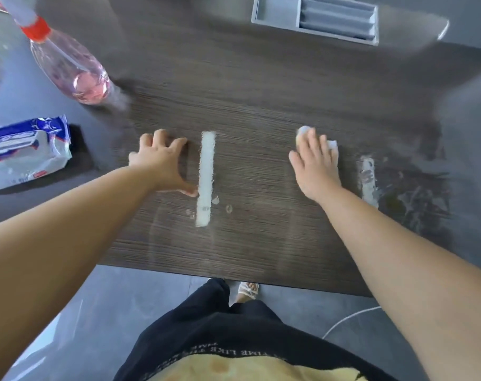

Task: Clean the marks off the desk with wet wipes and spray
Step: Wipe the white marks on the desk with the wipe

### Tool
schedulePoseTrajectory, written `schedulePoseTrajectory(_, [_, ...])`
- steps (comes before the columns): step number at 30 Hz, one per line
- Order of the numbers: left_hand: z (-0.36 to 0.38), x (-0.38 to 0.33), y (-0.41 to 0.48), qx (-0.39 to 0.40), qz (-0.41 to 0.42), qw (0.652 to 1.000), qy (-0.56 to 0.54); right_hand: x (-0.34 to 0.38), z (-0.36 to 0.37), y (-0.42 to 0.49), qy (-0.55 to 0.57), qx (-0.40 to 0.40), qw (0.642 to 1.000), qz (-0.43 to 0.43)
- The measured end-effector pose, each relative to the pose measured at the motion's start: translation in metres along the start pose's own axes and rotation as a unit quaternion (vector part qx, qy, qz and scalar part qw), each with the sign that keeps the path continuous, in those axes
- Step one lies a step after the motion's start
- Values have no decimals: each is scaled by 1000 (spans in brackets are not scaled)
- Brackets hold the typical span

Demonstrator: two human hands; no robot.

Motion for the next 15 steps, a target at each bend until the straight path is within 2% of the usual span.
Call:
schedulePoseTrajectory(1, [3,1,2,7,1,1000,6,9,0,8,31,-11,998,61])
schedulePoseTrajectory(2, [6,2,3,9,2,1000,12,26,4,11,38,-16,995,86])
schedulePoseTrajectory(3, [8,2,4,8,3,1000,18,46,10,10,27,-20,997,70])
schedulePoseTrajectory(5, [9,3,5,5,5,1000,25,90,32,-11,-17,-16,997,-78])
schedulePoseTrajectory(7, [10,3,5,4,6,1000,28,113,49,-45,-67,35,958,-277])
schedulePoseTrajectory(8, [11,3,6,5,5,1000,30,110,50,-52,-94,52,932,-345])
schedulePoseTrajectory(9, [11,3,7,5,5,999,33,100,45,-46,-106,52,920,-373])
schedulePoseTrajectory(10, [11,3,8,6,6,999,34,87,38,-32,-110,35,926,-359])
schedulePoseTrajectory(11, [10,3,8,8,7,999,34,73,28,-14,-108,13,948,-301])
schedulePoseTrajectory(13, [8,2,9,11,9,999,34,48,6,24,-56,-11,994,-98])
schedulePoseTrajectory(15, [7,0,8,12,10,999,38,50,-4,45,15,-33,998,54])
Point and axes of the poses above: each hand's wrist, its own y-axis towards the middle knuckle, its own z-axis out of the palm, x = y × z, the point moved 4 cm from there along y, towards the middle knuckle, and after that the axes turned 5 degrees about y, right-handed, at the moved point
